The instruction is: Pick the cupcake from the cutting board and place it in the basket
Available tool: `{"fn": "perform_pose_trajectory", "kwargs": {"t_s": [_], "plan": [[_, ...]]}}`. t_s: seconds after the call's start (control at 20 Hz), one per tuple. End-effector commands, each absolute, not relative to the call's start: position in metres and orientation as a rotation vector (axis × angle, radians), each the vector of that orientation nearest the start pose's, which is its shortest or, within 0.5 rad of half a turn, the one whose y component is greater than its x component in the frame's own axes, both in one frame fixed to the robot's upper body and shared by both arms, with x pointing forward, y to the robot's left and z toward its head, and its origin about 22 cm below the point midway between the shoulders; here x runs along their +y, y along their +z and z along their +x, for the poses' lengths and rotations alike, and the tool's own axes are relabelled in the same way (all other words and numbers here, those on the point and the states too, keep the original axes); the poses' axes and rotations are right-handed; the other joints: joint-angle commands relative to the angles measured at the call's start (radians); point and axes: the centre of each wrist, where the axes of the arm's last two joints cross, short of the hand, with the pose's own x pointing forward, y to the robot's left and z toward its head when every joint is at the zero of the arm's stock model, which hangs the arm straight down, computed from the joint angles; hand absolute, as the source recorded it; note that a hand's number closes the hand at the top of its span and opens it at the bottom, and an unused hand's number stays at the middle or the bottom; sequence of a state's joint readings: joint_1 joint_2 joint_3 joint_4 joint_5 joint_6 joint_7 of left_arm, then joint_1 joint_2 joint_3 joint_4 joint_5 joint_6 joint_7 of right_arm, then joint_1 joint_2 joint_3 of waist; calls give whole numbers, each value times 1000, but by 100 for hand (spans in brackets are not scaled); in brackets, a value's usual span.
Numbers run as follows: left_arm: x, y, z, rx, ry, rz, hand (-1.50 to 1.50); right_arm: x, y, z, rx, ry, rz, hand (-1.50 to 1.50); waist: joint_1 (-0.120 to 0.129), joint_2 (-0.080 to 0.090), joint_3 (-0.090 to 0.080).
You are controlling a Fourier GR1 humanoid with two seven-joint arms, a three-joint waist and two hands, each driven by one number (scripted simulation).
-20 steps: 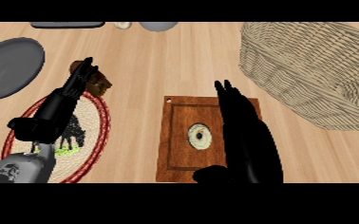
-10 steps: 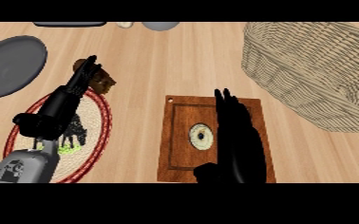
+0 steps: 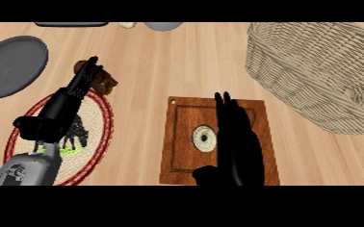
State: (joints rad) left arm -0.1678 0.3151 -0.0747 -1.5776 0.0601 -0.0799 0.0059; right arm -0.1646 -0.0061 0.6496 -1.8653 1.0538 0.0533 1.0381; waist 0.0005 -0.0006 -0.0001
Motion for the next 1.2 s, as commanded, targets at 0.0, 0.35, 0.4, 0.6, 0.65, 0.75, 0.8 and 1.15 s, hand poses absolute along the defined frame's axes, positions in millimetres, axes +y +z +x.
{"fn": "perform_pose_trajectory", "kwargs": {"t_s": [0.0,0.35,0.4,0.6,0.65,0.75,0.8,1.15], "plan": [[269,63,287,-1690,-383,39,0,-71,99,205,-1193,712,-826,-150,0,0,0],[283,63,278,-1692,-389,39,0,-74,90,212,-1102,756,-871,-150,2,0,0],[256,44,271,-1693,-379,43,0,-53,89,196,-1106,762,-870,-150,3,0,0],[271,52,279,-1699,-383,36,0,-54,88,208,-1094,769,-879,-150,2,0,0],[258,65,268,-1681,-388,37,0,-61,84,218,-1092,754,-894,-150,4,0,0],[264,50,280,-1683,-381,51,0,-56,75,229,-1080,769,-891,-150,2,1,0],[261,68,275,-1698,-394,51,0,-53,80,203,-1069,787,-875,-150,1,-1,0],[242,65,282,-1691,-372,39,0,-63,46,243,-1008,782,-890,-150,2,1,0]]}}
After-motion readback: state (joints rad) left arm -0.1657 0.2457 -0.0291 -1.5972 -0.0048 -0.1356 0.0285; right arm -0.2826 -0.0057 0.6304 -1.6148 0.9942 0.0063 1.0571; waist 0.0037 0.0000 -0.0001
